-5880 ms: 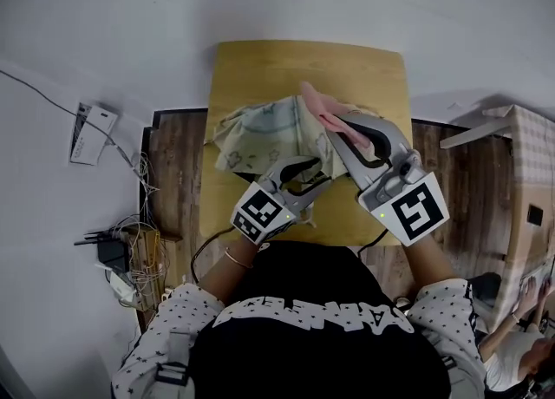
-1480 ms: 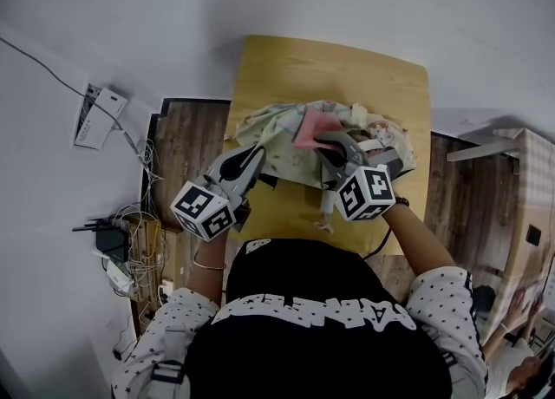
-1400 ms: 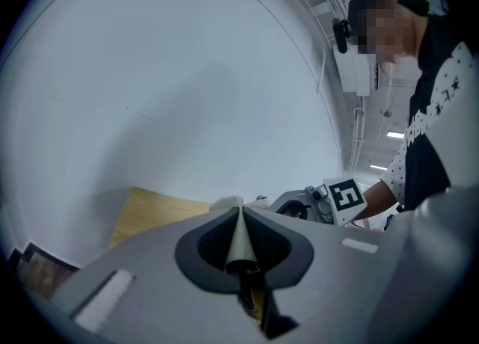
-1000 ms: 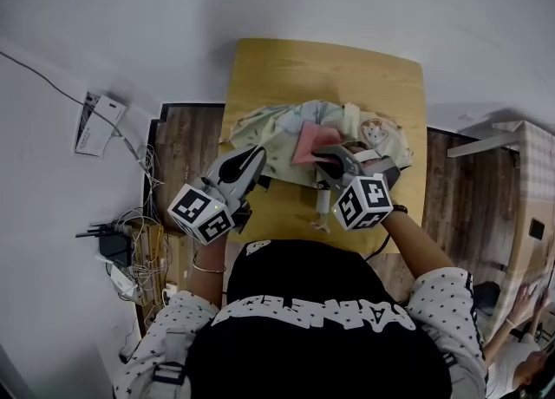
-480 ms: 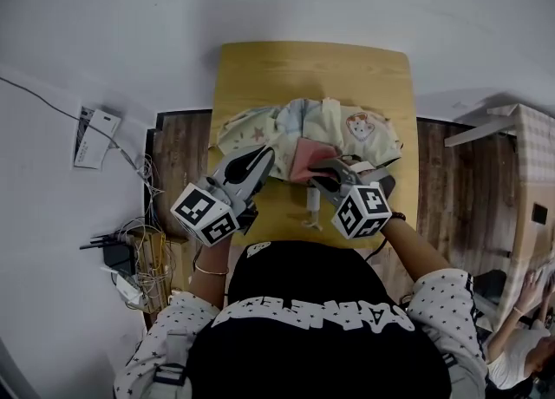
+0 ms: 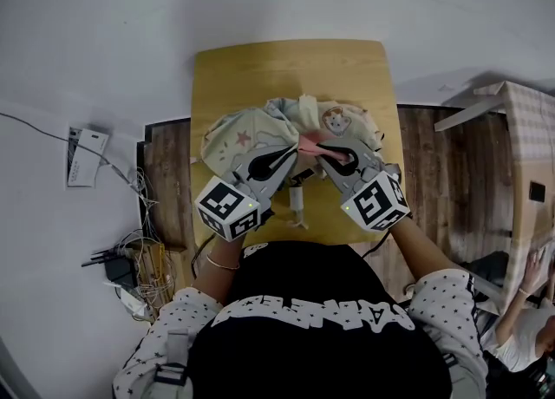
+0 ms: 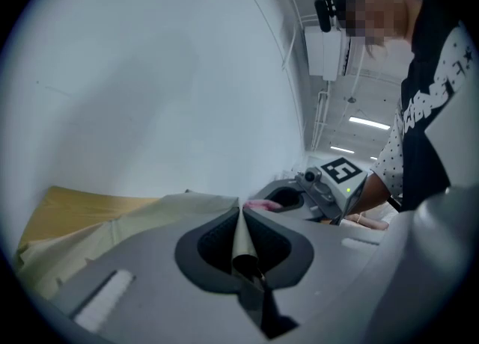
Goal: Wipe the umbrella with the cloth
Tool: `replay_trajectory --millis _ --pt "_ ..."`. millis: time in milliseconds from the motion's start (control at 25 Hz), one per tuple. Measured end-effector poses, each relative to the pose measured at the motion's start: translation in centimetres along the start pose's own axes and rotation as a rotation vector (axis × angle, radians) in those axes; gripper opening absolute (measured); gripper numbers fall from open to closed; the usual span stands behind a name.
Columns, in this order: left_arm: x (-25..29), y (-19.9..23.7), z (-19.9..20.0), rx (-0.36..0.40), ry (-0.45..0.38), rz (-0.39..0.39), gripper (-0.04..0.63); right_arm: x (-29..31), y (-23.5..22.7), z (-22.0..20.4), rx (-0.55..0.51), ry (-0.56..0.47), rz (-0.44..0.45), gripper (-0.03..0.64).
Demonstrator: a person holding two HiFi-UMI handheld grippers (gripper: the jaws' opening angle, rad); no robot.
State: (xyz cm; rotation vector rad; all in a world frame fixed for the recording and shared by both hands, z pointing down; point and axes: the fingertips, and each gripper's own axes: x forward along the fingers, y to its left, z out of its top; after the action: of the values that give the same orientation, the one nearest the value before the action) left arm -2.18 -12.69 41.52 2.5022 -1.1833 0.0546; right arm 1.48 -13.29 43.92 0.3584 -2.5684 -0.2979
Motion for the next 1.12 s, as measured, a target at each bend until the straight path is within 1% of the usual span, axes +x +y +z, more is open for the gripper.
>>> replay_trajectory --millis 200,320,520,800,1120 --pt "2.7 -0.1 -2.2 0.021 0.081 -0.008 0.009 -2.0 -3.4 0.2 0.067 -0.037 -0.108 0.034" --pt "3.9 0.1 -3.6 0.035 0.122 -0.004 0.009 -2.5 -4.6 0.4 0.104 -0.054 -0.138 0.034" --pt "5.2 1.0 -5.6 0.052 0.169 0.028 0.009 -2.3 -5.0 1.0 0.115 -0.070 -0.145 0.034" --pt "6.1 1.9 -7.0 0.050 0.196 0.054 0.009 -2.0 -4.9 1.6 0.137 -0.082 -0.139 0.034" --pt "7.2 2.8 -8.8 0.073 0.250 0.079 0.009 -1.9 -4.8 1.5 0.137 -0.074 -0.141 0.034"
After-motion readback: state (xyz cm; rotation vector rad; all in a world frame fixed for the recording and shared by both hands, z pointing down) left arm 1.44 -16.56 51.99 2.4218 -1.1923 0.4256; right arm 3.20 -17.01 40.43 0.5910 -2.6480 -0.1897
